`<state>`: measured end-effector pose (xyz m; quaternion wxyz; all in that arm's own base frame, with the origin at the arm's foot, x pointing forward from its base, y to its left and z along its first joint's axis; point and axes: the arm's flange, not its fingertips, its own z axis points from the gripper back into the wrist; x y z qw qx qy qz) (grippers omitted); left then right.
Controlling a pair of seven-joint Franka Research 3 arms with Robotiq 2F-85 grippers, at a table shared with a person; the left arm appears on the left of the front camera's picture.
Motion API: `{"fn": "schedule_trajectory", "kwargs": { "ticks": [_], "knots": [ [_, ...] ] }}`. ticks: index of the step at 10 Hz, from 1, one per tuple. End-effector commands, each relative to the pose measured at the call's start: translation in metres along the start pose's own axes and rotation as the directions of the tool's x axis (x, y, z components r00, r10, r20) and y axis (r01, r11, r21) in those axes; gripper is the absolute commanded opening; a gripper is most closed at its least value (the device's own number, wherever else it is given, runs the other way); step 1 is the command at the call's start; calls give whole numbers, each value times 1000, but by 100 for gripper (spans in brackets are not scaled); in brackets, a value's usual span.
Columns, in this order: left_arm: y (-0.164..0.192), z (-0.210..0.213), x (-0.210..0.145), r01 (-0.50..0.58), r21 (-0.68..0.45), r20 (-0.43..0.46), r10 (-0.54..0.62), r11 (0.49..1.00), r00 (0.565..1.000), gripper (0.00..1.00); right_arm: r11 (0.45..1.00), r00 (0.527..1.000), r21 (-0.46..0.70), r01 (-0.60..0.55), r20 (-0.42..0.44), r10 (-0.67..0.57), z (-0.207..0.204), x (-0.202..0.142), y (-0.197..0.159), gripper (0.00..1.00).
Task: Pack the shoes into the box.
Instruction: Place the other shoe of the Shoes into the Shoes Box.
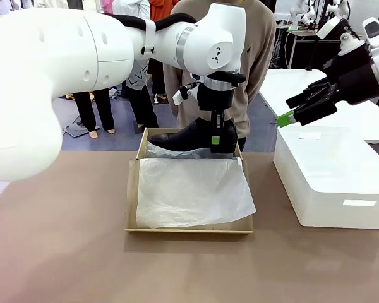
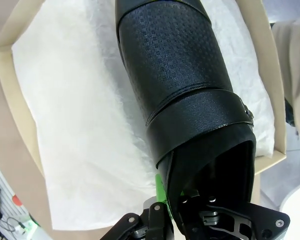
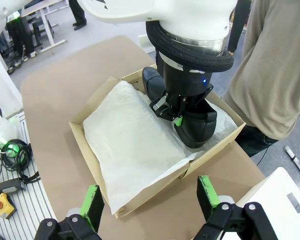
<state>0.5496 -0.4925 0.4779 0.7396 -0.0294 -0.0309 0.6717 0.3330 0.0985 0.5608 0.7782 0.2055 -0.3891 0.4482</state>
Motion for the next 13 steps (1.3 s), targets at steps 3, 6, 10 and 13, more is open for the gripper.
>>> {"fn": "schedule_trajectory", "kwargs": {
  "ticks": [3,6,10,13],
  "knots": [
    [-8,-4,-7,-90,2,26,90,996,996,0,1000,1000,12,-9,14,9,-1,0,-2,100],
    [-12,-16,-10,-103,-7,40,104,995,994,0,1000,1000,12,-9,14,9,-1,0,-2,100],
    [-17,-31,-13,-121,-14,51,122,993,991,0,1000,1000,12,-9,14,9,-1,0,-2,100],
    [-19,-36,-13,-109,-14,55,110,994,992,0,1000,1000,12,-9,14,9,-1,0,-2,100]
  ]
}}
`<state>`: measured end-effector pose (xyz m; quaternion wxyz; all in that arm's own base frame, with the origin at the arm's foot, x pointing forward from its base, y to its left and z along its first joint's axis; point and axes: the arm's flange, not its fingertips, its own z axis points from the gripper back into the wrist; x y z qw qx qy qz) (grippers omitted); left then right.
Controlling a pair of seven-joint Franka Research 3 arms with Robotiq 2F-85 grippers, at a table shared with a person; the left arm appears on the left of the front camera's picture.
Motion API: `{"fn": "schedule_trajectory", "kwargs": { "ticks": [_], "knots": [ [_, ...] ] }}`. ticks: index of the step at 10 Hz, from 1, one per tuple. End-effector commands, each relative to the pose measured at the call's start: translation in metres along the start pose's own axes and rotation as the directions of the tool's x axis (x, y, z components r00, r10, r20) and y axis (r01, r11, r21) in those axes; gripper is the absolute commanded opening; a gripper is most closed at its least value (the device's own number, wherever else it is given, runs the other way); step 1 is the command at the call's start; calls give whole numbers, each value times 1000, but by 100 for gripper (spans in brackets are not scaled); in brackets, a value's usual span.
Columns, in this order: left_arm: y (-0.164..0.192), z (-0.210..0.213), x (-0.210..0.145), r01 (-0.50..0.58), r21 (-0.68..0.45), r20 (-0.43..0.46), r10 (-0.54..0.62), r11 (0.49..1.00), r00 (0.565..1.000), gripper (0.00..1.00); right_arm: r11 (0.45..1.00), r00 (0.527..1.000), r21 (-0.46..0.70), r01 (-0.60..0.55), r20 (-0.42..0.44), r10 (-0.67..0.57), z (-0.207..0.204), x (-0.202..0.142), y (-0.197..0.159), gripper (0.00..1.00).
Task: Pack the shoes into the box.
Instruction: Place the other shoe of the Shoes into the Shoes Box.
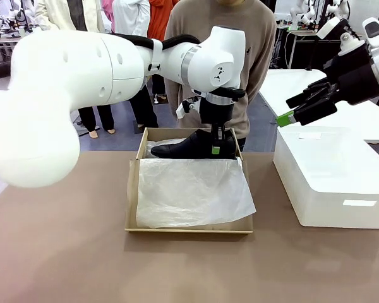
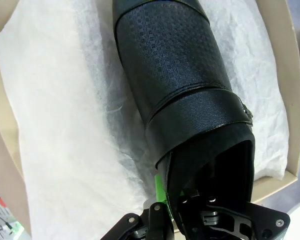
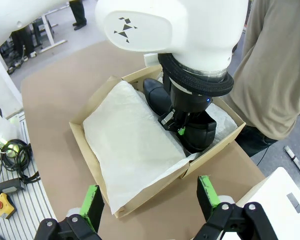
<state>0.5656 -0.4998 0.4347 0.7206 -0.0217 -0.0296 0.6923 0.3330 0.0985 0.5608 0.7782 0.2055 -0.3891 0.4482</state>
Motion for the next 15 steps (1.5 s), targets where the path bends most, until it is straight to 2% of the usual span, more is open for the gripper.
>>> {"fn": "schedule_trajectory", "kwargs": {
  "ticks": [1,2,6,7,9,11,12,13,15],
  "knots": [
    [-7,8,-7,-53,-25,44,54,998,998,0,1000,1000,12,-9,14,9,-1,0,-2,100],
    [-7,7,-6,-51,-18,43,52,999,998,12,1000,1000,12,-9,14,9,-1,0,-2,100],
    [-7,22,0,-54,0,42,54,999,998,89,1000,1000,12,-9,14,9,-1,0,-2,100],
    [-10,39,4,-62,-3,41,62,998,997,100,1000,1000,12,-9,14,9,-1,0,-2,100],
    [-14,75,17,-71,-4,30,71,997,997,100,1000,1000,12,-9,14,9,-1,0,-2,100],
    [-17,88,31,-69,18,12,69,997,998,100,1000,1000,12,-9,14,9,-1,0,-2,100],
    [-21,74,46,-8,119,-44,13,993,999,100,1000,1000,12,-9,14,9,-1,0,-2,100],
    [-10,84,32,-45,-19,-6,45,999,999,100,1000,1000,12,-9,14,9,-1,0,-2,100],
    [-10,84,32,-45,-19,-6,45,999,999,100,1000,1000,12,-9,14,9,-1,0,-2,100]
  ]
}}
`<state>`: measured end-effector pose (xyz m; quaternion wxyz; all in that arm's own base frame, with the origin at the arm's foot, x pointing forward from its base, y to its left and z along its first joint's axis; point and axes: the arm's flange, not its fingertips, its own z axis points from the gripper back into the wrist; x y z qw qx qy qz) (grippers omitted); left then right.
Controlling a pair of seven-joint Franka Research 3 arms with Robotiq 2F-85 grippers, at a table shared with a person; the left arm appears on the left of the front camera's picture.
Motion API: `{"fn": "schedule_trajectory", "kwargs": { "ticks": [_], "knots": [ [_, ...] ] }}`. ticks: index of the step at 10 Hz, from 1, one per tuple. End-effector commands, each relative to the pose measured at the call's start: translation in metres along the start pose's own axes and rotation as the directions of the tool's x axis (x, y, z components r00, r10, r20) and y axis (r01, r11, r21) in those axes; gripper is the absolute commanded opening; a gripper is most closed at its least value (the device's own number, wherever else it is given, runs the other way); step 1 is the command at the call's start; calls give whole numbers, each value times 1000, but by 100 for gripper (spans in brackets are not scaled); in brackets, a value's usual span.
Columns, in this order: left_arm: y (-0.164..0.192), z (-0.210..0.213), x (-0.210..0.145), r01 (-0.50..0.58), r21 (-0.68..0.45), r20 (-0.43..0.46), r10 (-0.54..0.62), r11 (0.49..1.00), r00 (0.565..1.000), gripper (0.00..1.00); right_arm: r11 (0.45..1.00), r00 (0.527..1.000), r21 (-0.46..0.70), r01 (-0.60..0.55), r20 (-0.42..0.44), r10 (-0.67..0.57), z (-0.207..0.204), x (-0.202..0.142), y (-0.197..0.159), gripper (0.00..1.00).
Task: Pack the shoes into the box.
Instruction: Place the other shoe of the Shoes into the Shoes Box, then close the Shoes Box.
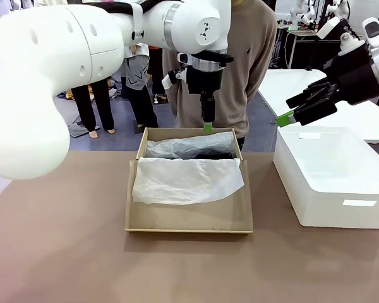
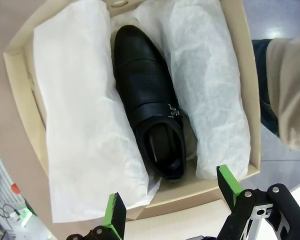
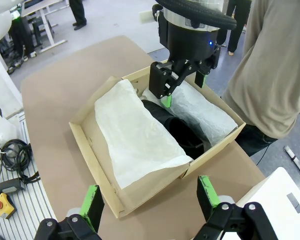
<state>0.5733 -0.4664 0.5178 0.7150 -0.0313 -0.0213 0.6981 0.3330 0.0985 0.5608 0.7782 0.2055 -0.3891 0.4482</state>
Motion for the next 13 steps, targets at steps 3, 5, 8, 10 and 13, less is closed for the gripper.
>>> {"fn": "schedule_trajectory", "kwargs": {
  "ticks": [3,5,8,10,13],
  "knots": [
    [3,2,-3,-27,-18,19,28,999,999,100,1000,1000,12,-9,14,9,-1,0,-2,100],
    [3,2,-3,-27,-18,19,28,999,999,100,1000,1000,12,-9,14,9,-1,0,-2,100],
    [2,1,-3,3,-8,0,-3,1000,1000,100,1000,1000,12,-9,14,9,-1,0,-2,100],
    [5,16,33,181,-40,28,-180,983,983,100,1000,1000,12,-9,14,9,-1,0,-2,100],
    [7,36,97,495,-98,38,-493,864,869,100,1000,1000,12,-9,14,9,-1,0,-2,100]
  ]
}}
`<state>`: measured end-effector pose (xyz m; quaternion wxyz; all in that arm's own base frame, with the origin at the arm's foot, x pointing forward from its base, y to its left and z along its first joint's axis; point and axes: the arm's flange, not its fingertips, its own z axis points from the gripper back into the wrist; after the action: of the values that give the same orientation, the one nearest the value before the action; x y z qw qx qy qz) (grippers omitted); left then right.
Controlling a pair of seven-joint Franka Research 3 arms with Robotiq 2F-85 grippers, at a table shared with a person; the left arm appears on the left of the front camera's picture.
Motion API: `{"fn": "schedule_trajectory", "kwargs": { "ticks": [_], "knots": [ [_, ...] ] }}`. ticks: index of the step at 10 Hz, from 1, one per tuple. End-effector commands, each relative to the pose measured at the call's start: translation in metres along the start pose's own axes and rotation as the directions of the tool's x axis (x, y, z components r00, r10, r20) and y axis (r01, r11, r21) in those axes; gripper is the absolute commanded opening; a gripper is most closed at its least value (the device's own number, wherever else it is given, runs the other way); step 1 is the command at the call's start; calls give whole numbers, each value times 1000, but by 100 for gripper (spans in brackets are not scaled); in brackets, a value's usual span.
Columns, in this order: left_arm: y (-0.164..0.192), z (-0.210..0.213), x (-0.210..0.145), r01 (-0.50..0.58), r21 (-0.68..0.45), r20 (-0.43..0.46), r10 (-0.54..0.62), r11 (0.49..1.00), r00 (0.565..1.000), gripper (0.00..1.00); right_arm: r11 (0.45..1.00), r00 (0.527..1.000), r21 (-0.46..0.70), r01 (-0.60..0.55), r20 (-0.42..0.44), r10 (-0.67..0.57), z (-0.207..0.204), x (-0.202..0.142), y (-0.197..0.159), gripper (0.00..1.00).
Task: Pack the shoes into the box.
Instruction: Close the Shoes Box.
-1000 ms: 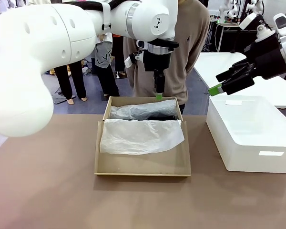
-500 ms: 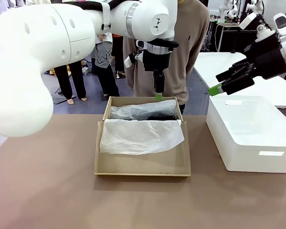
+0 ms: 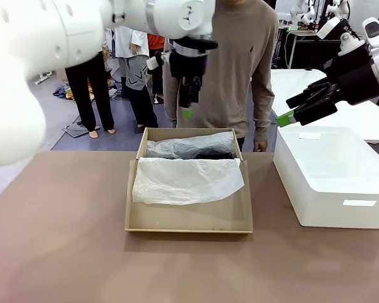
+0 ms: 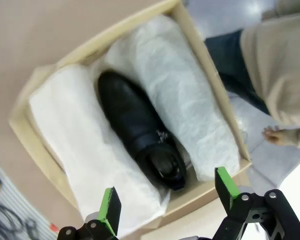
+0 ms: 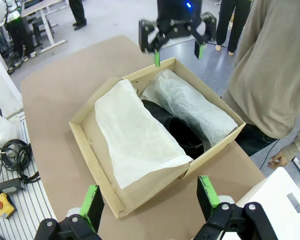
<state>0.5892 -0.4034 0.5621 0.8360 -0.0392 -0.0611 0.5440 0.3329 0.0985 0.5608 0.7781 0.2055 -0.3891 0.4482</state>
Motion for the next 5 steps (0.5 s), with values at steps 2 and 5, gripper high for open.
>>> {"fn": "schedule_trajectory", "kwargs": {
  "ticks": [2,5],
  "knots": [
    [51,7,64,344,-108,-83,-353,933,932,100,1000,1000,12,-9,14,9,-1,0,-2,100],
    [65,18,116,625,-203,-110,-652,754,750,100,1000,1000,12,-9,14,9,-1,0,-2,100]
  ]
}}
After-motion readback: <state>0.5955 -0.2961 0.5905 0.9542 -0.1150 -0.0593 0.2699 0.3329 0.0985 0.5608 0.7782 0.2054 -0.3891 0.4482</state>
